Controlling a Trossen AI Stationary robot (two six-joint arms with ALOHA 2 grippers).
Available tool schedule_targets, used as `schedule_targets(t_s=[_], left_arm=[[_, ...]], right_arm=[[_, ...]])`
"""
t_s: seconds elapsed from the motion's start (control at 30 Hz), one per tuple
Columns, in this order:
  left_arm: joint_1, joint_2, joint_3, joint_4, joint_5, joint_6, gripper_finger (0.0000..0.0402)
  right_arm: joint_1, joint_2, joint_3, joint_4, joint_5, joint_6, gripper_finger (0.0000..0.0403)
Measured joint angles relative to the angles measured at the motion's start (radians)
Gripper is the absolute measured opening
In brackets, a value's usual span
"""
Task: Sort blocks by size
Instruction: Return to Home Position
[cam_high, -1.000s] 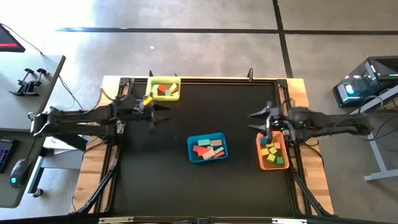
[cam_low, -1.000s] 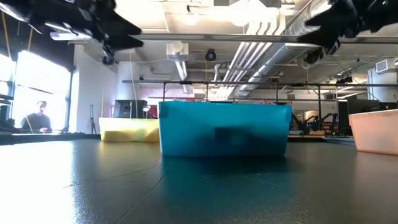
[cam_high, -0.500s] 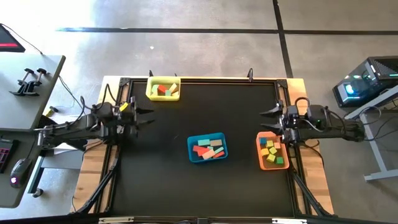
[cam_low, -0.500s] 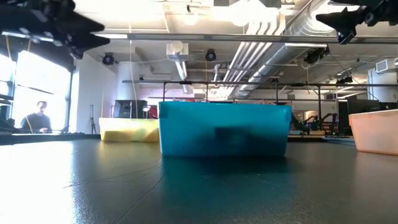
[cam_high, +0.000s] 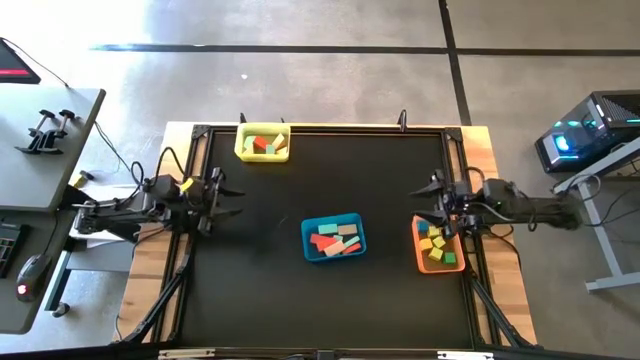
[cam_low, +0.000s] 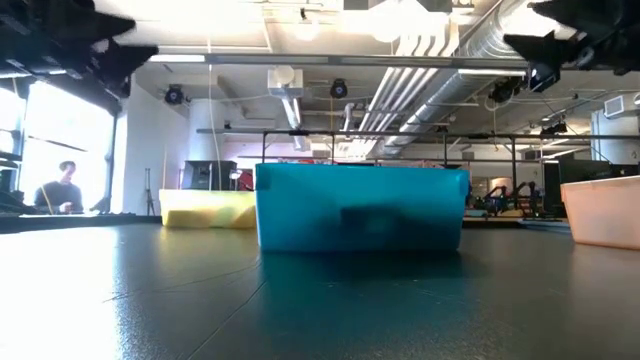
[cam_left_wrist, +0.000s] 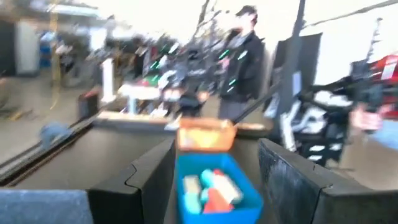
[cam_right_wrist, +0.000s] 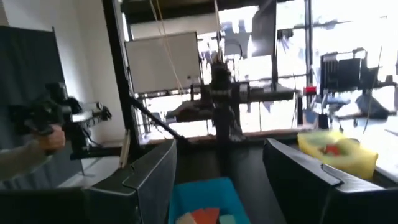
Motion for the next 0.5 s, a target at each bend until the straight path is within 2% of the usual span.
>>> schedule_targets(t_s=[0.1,0.23,0.37,0.5], left_arm=[[-0.029,-0.001,-0.048,0.104,0.036,0.016,0.0211],[-0.052,-0.001,-0.111,0.177,0.036,0.042,0.0211],[-0.053,0.004,-0.113,0.123,0.021,0.053,0.0211],[-0.053,0.002,-0.112,0.127,0.017,0.052,0.0211]], right_arm=[[0.0,-0.079,0.043,-0.089,0.001,-0.028,0.0236],[0.0,-0.075,0.1,-0.178,0.002,-0.028,0.0236],[0.0,-0.079,0.104,-0.22,0.004,-0.004,0.0236],[0.0,-0.079,0.022,-0.096,0.013,0.015,0.0236]])
